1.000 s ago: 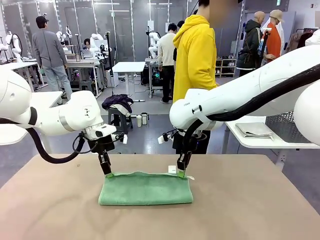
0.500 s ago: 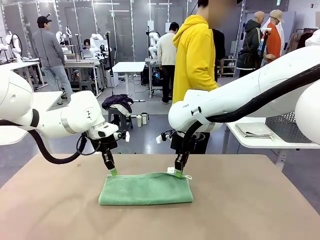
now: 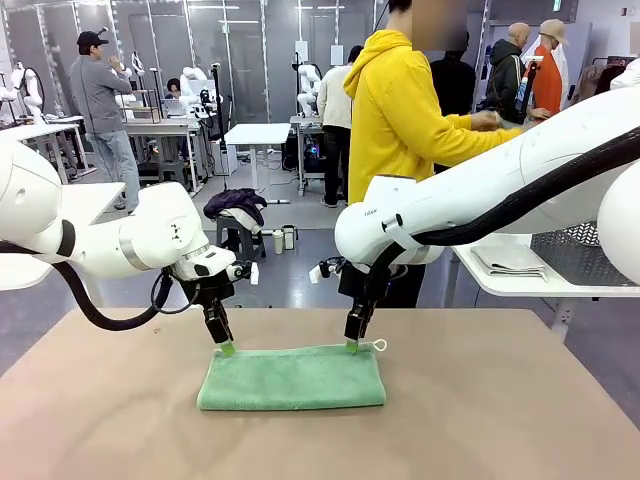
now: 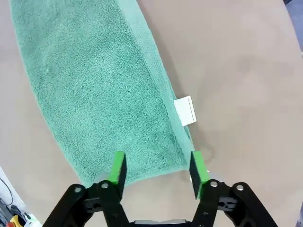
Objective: Fold the towels and place them in the basket.
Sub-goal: When a person lays out a Towel with hook on the table, fold it in half twice.
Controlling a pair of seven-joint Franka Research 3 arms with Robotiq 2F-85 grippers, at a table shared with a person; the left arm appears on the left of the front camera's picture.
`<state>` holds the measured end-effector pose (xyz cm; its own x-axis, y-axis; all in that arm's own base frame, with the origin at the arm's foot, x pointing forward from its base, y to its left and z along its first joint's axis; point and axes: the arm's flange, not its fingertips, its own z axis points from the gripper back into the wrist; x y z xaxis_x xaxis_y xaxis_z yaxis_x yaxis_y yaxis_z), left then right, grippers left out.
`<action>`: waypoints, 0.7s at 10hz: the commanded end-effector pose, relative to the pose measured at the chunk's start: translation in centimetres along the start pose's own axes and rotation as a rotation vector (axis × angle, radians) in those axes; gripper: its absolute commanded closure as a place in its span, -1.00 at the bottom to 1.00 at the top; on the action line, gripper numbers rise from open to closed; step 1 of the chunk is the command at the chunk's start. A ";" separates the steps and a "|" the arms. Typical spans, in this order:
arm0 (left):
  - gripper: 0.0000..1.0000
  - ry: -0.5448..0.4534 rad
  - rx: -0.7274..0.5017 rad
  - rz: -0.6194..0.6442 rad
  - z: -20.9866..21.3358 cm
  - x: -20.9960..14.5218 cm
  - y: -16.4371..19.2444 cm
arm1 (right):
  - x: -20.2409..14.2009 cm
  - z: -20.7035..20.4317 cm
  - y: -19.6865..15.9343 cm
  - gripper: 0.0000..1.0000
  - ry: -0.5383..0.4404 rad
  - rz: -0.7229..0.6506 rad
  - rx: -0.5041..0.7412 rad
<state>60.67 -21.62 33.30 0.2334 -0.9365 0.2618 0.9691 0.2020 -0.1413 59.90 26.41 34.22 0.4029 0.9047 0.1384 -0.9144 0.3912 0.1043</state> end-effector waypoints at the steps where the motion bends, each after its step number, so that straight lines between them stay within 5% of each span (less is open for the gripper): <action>1: -0.71 -0.001 -0.012 -0.053 0.8 -0.8 -1.5 | -0.9 0.5 1.0 -1.00 0.010 0.031 -0.032; 2: -1.00 -0.009 -0.029 -0.064 0.9 -0.9 -1.9 | -0.9 0.6 1.2 -1.00 0.019 0.037 -0.034; 7: -1.00 0.008 -0.011 -0.061 0.8 -0.2 -1.9 | 0.0 0.6 1.1 -1.00 0.016 0.027 -0.017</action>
<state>58.41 -21.54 34.46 0.1673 -0.9499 0.2641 0.9815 0.1353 -0.1352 58.83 26.76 34.99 0.3762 0.9181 0.1250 -0.9260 0.3680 0.0839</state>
